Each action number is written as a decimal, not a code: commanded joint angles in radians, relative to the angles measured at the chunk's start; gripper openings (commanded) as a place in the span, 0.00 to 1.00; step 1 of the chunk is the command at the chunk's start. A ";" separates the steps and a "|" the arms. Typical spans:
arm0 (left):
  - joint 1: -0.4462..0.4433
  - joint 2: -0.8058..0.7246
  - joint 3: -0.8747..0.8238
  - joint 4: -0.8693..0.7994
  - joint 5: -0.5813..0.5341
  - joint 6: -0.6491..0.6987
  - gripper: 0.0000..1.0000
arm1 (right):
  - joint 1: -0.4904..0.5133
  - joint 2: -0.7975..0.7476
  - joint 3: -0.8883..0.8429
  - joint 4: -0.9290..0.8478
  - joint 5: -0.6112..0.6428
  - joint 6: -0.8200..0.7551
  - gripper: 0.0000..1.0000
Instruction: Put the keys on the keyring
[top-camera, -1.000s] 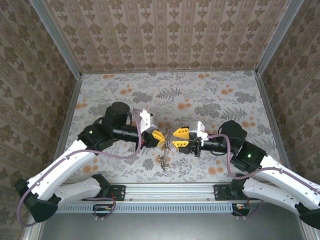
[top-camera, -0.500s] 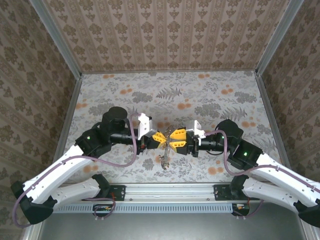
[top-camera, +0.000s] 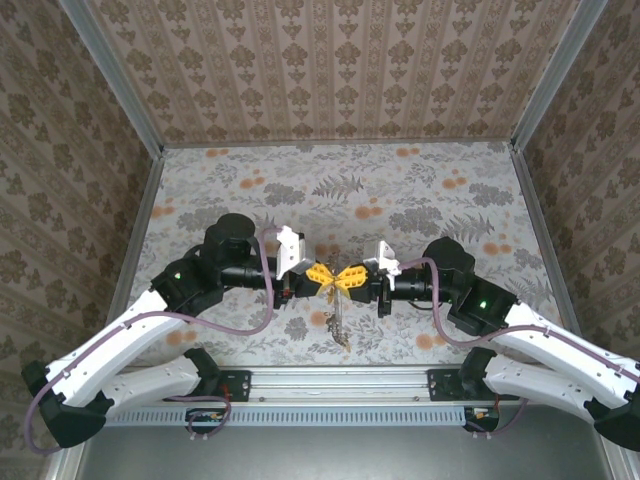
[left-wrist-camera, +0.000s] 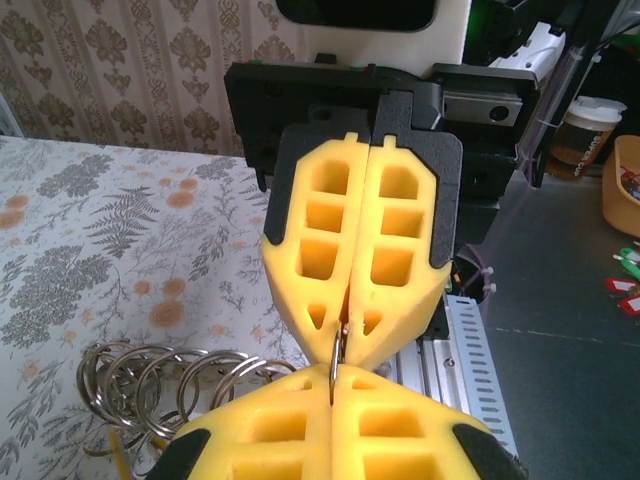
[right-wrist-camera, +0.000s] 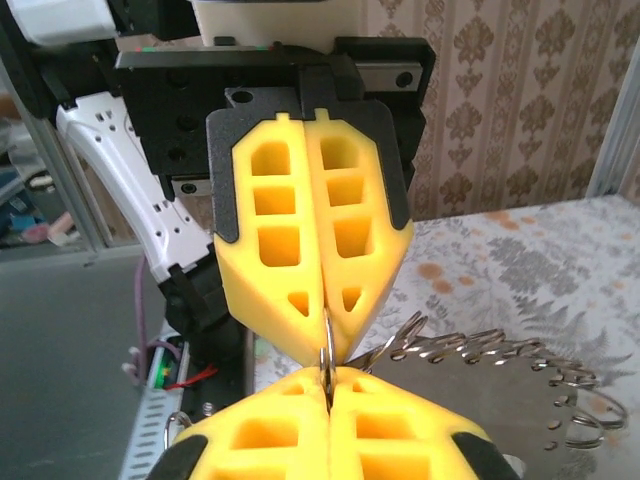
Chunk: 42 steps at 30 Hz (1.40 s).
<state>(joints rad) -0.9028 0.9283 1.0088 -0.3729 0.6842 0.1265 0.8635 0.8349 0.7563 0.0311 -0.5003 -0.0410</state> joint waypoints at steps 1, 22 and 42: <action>-0.007 0.004 0.016 0.038 0.001 -0.015 0.00 | 0.008 -0.019 0.004 -0.040 0.021 -0.031 0.00; -0.094 0.131 0.246 -0.373 -0.298 0.178 0.40 | 0.008 0.110 0.280 -0.488 0.082 -0.358 0.00; -0.099 0.163 0.234 -0.332 -0.175 0.180 0.14 | 0.008 0.103 0.250 -0.392 0.023 -0.319 0.00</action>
<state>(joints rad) -0.9947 1.0996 1.2407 -0.7254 0.4614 0.3038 0.8650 0.9600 1.0023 -0.4366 -0.4438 -0.3672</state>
